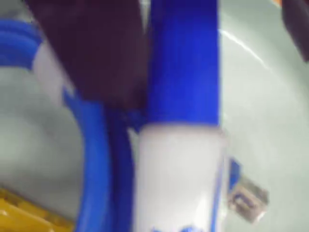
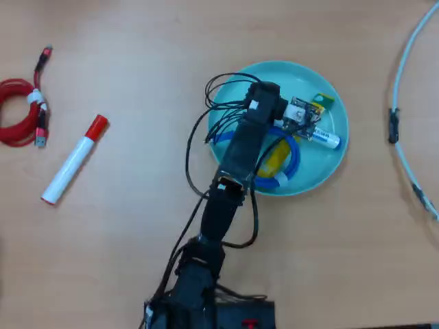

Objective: Pick up the blue pen and put it in the green bowl

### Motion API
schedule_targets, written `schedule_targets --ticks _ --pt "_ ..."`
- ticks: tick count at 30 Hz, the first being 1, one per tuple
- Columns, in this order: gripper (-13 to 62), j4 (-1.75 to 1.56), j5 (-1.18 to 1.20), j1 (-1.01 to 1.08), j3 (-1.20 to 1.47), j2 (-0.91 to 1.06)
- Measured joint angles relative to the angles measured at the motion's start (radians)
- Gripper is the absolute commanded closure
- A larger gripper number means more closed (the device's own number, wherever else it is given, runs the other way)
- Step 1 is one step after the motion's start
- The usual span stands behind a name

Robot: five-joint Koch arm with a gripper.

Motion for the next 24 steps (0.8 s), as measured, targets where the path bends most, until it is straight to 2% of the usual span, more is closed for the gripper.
schedule_targets --ticks 8,19,24 --pt "14.3 0.143 -0.002 -0.005 0.0 0.186" --pt "14.6 0.279 0.017 -0.031 0.002 0.25" --pt "14.6 0.291 0.058 -0.146 0.201 0.334"
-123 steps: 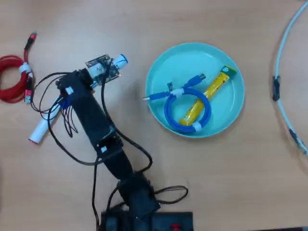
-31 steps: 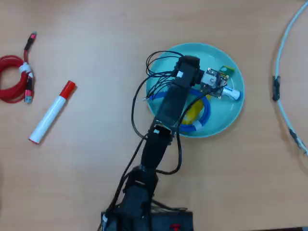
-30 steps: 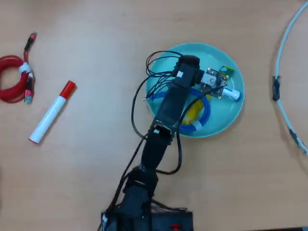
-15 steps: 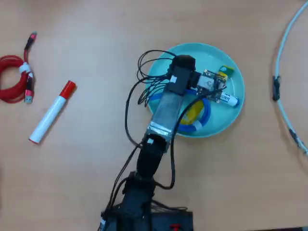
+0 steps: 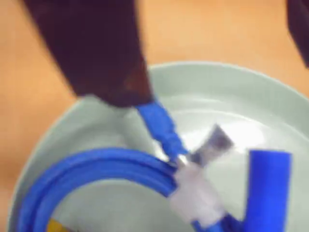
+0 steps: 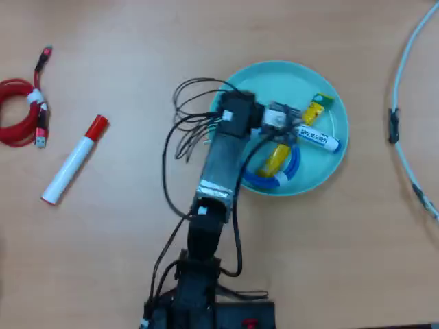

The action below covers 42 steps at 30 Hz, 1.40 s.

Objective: Pick up the blue pen and put it in the green bowl

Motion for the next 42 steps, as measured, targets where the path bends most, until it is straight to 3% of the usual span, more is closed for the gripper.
schedule_targets --ticks 10,21,28,37,42 --pt "14.6 -0.035 0.052 -0.103 0.486 0.319" --pt "14.7 -0.474 0.083 -0.178 1.267 0.816" --pt "15.2 -0.69 0.193 -0.221 1.562 0.905" --pt "26.5 -0.934 0.299 -0.293 1.936 1.106" --pt "26.9 -1.239 0.301 -0.308 2.118 1.106"
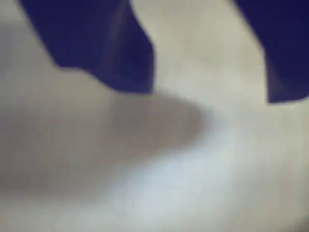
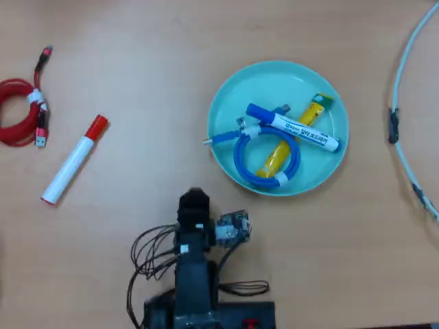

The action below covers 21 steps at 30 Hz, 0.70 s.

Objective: Pick up the blue pen and put it in the green bowl

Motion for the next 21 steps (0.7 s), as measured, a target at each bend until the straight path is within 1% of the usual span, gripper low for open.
schedule_targets --ticks 3,6,21 --pt "26.0 -0.164 0.0 -0.009 0.112 0.0" --pt "26.3 -0.245 0.0 -0.015 0.153 0.0" --pt "27.1 -0.258 0.0 -0.015 0.156 0.0"
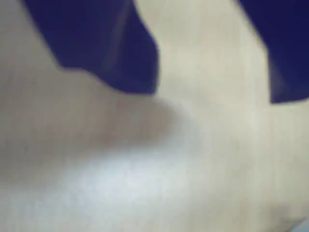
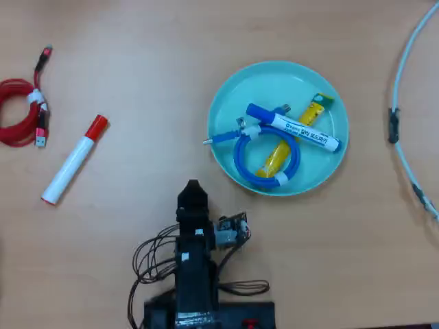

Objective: Pick up the blue pen and put it in the green bowl

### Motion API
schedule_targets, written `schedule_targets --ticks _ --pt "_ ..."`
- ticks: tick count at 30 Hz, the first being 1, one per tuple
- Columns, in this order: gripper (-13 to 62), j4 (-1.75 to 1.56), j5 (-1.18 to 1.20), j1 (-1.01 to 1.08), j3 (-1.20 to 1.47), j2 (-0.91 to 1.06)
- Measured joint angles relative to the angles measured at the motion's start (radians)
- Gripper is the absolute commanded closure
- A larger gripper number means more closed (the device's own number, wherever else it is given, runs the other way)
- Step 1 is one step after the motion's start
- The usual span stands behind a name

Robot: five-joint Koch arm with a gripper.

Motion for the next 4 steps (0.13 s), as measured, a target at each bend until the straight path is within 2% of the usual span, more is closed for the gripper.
schedule_targets --ticks 4 --pt "27.1 0.0 0.0 0.0 0.0 0.0"
